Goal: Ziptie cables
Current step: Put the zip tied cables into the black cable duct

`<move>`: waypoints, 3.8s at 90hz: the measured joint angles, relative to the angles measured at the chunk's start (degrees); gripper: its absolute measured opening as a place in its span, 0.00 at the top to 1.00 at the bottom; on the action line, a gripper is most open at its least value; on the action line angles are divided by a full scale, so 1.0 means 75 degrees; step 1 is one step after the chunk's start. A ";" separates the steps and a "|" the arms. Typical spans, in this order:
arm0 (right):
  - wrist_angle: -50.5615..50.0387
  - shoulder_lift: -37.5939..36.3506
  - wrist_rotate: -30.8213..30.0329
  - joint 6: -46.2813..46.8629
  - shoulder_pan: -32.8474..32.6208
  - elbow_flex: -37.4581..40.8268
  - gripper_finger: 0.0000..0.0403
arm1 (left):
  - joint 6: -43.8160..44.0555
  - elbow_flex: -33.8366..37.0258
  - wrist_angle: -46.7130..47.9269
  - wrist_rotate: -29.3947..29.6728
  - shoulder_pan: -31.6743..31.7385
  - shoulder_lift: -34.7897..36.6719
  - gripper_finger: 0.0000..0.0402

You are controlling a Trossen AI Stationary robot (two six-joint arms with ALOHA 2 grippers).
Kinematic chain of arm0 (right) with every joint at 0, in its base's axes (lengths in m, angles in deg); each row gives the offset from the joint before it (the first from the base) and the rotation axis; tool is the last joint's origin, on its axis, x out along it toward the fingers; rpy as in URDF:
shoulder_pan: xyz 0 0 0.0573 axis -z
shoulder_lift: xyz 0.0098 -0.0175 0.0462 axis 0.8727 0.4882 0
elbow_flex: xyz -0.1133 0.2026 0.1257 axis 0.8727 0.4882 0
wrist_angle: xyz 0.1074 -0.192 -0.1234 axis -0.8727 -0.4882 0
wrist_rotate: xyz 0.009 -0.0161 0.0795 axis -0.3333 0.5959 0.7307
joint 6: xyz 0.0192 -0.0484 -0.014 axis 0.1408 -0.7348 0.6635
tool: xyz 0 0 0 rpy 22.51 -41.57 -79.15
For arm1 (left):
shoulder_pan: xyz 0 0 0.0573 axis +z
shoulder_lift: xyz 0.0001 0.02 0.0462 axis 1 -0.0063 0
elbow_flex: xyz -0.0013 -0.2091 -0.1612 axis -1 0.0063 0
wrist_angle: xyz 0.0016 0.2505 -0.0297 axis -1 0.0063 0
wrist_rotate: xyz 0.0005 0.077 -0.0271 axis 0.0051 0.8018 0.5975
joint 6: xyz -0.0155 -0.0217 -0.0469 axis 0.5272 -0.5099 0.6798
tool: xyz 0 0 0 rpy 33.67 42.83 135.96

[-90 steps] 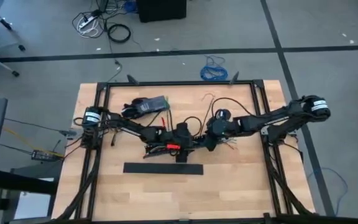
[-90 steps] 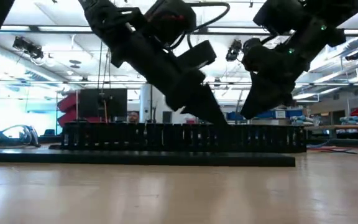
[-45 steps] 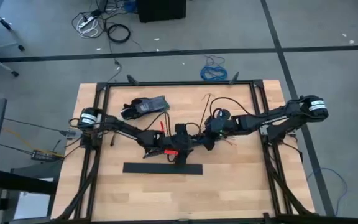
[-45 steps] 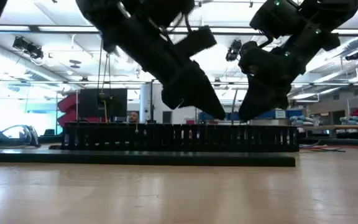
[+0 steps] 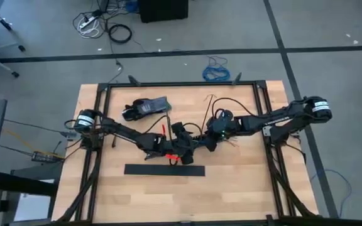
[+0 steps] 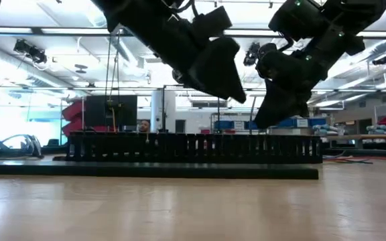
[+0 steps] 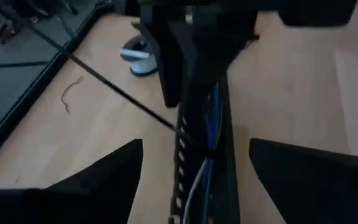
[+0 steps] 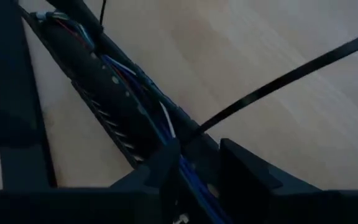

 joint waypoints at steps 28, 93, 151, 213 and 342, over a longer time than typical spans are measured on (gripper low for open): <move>-0.0058 -0.0004 0.0239 -0.0130 0.0013 0.0000 0.72 | 0.1584 -0.0003 0.0216 -0.1522 0.0782 -0.0003 0.28; 0.0527 -0.0020 0.1441 -0.0675 0.1252 0.0000 0.72 | 0.1484 0.0003 0.0375 -0.2405 0.1212 -0.0541 0.28; 0.0504 -0.0023 0.1536 -0.0812 0.1358 0.0000 0.72 | 0.1520 -0.0003 -0.0146 -0.3360 0.1266 -0.0734 0.28; 0.0327 -0.0023 0.1536 -0.0815 0.1358 0.0000 0.72 | 0.0963 -0.0204 -0.0209 -0.3371 0.1131 -0.0740 0.16; 0.0953 0.0807 0.1667 -0.0812 0.1049 -0.0003 0.72 | 0.0631 -0.0542 0.0195 -0.2697 0.0951 -0.1230 0.17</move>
